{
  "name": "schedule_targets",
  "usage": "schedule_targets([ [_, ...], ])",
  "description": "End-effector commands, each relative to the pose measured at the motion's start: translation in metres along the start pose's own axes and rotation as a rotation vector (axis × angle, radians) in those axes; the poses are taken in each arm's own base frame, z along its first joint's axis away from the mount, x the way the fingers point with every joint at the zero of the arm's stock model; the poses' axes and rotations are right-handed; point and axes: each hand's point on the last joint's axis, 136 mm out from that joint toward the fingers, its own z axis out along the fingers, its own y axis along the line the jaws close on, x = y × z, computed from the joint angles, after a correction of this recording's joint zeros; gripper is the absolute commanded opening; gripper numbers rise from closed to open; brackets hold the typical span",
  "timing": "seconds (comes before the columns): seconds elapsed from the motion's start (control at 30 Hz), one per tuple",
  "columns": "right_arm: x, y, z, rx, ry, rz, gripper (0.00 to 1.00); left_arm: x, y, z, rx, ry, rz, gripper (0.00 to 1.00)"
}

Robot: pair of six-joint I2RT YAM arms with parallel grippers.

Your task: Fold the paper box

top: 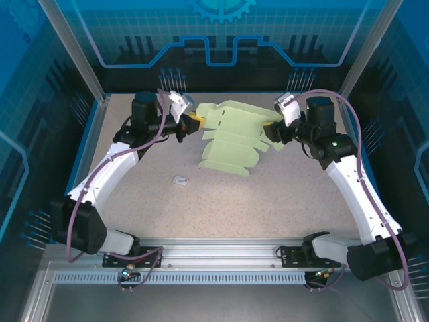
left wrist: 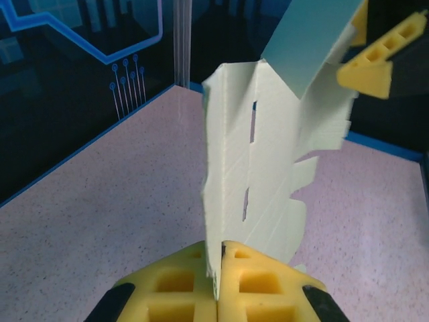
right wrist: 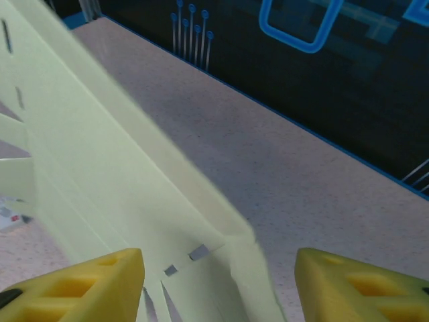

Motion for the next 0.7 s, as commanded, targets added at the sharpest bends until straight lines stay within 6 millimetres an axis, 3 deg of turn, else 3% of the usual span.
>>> schedule_targets([
  [0.0, -0.015, -0.01, -0.008, 0.059, -0.002, -0.132, 0.64, -0.002, -0.006, -0.003, 0.015, 0.064, 0.102, 0.0],
  [0.33, -0.03, 0.029, 0.002, -0.185, -0.05, -0.429, 0.67, -0.008, -0.015, -0.001, 0.049, 0.104, 0.164, 0.0],
  [0.67, -0.039, 0.046, 0.011, -0.384, -0.064, -0.47, 0.64, -0.012, -0.02, -0.002, 0.066, 0.102, 0.181, 0.0],
])
